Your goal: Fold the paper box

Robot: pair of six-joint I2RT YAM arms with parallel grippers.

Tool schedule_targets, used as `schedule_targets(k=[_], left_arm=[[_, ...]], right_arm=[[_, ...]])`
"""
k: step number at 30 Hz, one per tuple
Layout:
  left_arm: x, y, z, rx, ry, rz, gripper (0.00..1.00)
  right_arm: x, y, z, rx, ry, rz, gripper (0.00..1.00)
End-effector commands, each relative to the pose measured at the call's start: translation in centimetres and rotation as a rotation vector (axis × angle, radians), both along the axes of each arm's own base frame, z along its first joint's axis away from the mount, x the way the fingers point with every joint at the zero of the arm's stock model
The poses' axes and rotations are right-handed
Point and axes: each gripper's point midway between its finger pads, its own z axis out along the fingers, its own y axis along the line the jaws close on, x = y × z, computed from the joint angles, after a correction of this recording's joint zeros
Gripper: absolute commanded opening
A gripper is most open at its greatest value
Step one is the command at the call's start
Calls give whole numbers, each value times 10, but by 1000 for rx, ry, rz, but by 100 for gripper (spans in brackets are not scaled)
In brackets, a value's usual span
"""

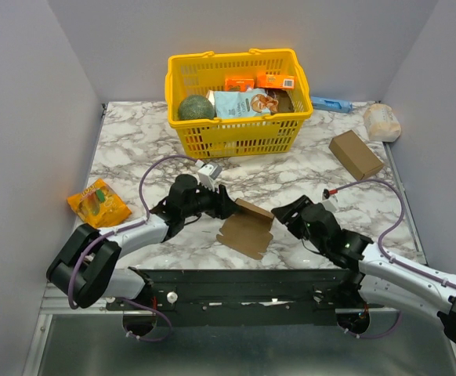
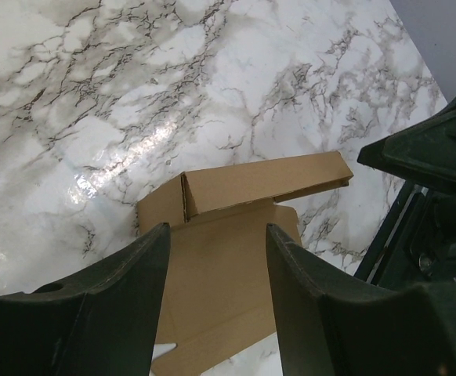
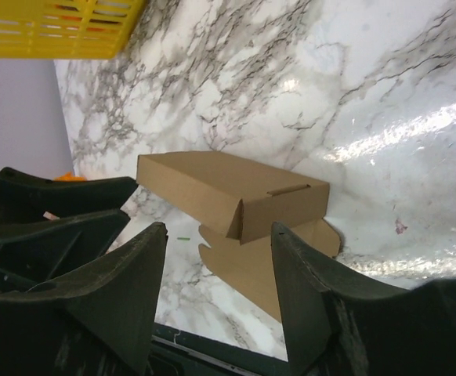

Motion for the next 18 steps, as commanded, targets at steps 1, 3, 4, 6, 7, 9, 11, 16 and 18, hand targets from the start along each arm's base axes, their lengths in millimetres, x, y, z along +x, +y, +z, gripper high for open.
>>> schedule_targets(k=[1,3,4,6,7,9,11,16,18], left_arm=[[5,-3,7,-34,22,-14,61],[11,-1,6,-42,31,7,58],[13,-2,7,-45,25,9,57],[16,-3,4,-45,38,15,55],[18,-4,6,-54,32,15,54],[21,-6,6,-73,33,20,54],[23,-6,6,-80,36,26,54],[28,-7,8,-92,31,43,53],[30,-7,9,-96,29,45,52]], right_arm=[[5,-2,-5,-33,21,9,63],[6,-1,-7,-30,27,15,62],[5,-1,-9,-30,30,15,62],[5,0,-11,-27,35,17,60],[5,0,-11,-22,37,14,60],[3,-2,-17,-19,48,11,59],[0,-2,-22,-14,63,9,58],[-3,-6,-32,-13,85,-6,57],[-2,-6,-34,-17,86,-8,57]])
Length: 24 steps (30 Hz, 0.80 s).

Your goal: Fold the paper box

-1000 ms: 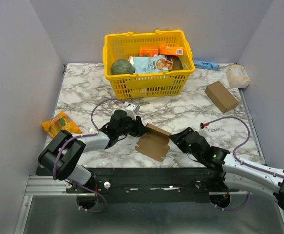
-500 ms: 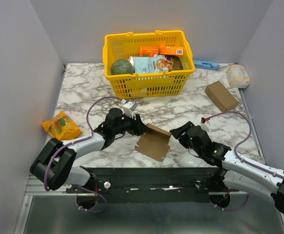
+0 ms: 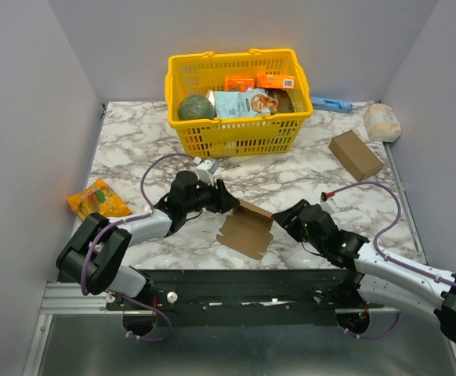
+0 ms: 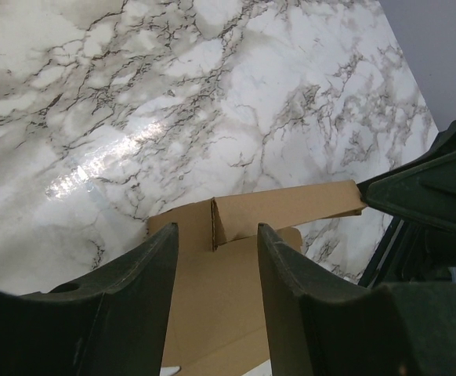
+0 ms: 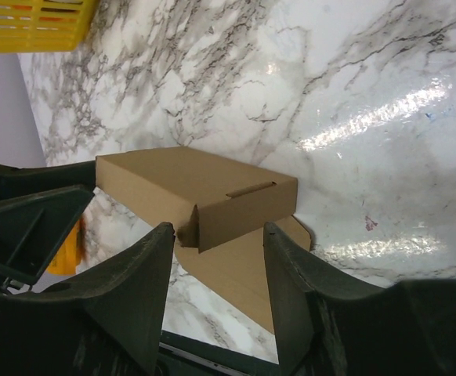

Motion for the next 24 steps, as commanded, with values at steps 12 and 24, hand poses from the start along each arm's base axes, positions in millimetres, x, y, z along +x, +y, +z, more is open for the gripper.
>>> schedule_targets(k=[12,24], left_arm=[[11,-6,-5,-21,-2,-3,40],[2,0,-33,15,41,0,36]], right_arm=[[-7,-5,-28,-45,75,-8,54],[-16,-14,-37,-87,103,4,32]])
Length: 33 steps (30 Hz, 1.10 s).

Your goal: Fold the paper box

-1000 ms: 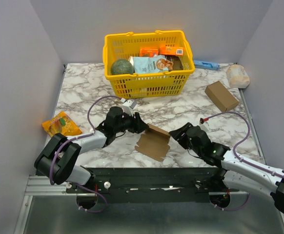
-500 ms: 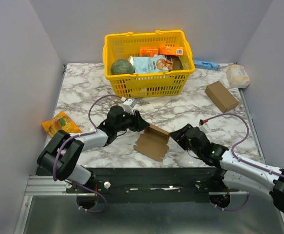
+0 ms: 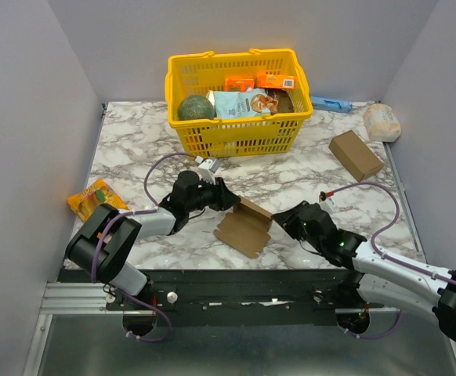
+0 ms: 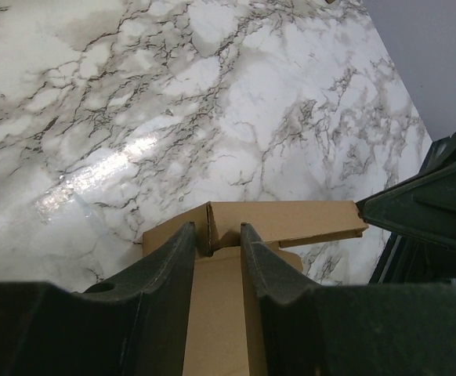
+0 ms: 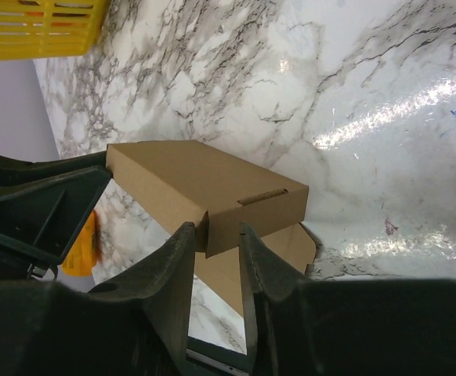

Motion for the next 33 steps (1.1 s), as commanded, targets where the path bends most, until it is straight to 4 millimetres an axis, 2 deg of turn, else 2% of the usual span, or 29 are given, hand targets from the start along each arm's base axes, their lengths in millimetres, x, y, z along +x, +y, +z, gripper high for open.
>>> schedule_targets(k=[1,15,19,20,24,26,30,33], left_arm=[[-9,8,-28,47,57,-1,36],[-11,16,-42,97,59,13,34],[-11,18,-44,110,50,10,34],[-12,17,-44,106,50,1,34],[-13,15,-43,101,39,-11,34],[-14,16,-43,101,38,-13,34],[-14,16,-43,103,34,-14,34],[-14,16,-43,103,32,-15,33]], right_arm=[[-23,-23,-40,-133,103,22,31],[-33,-25,-55,-187,155,37,30],[-27,-25,-35,-127,86,13,36],[-25,-25,-25,-101,54,9,38],[-18,-24,2,-52,-24,-9,53],[-15,-22,11,-39,-39,-12,57],[-10,-14,19,-33,-41,-1,57],[-9,-6,15,-27,-30,20,57]])
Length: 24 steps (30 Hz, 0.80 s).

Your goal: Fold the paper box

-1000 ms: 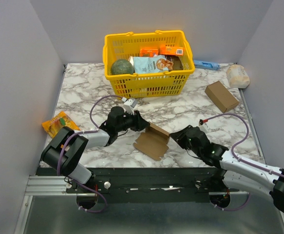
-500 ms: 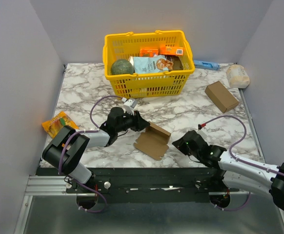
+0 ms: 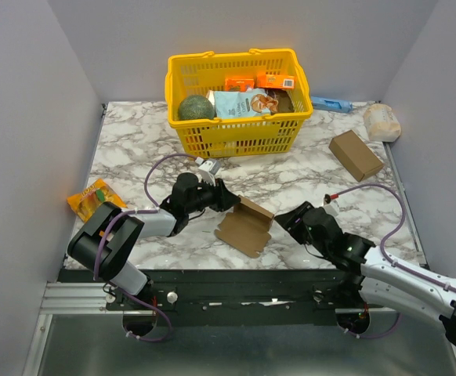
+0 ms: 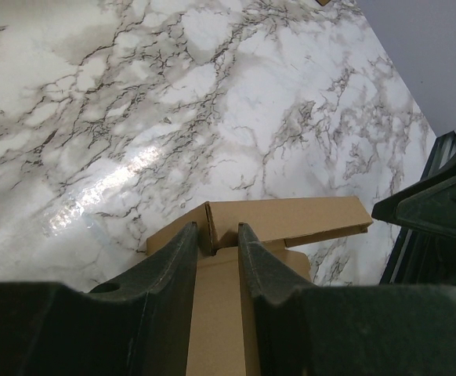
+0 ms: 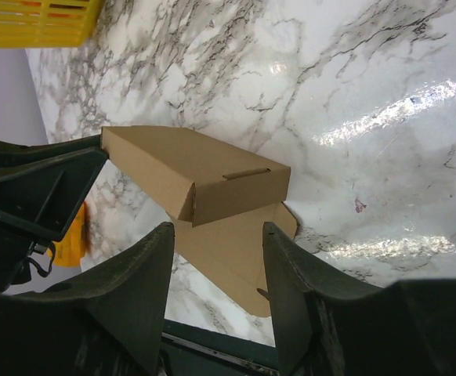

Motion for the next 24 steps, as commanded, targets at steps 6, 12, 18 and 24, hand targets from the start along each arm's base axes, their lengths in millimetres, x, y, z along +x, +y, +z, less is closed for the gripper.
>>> schedule_targets(k=[6,12,18,24], left_arm=[[-15,17,-43,111,92,7,33],[-15,16,-43,110,95,5,33],[-15,16,-41,105,87,5,33],[-16,17,-41,108,86,6,33]], right_arm=[[10,13,13,30,-33,6,57],[11,17,10,36,-27,16,57],[9,19,1,27,-1,25,54],[6,14,-9,30,18,2,50]])
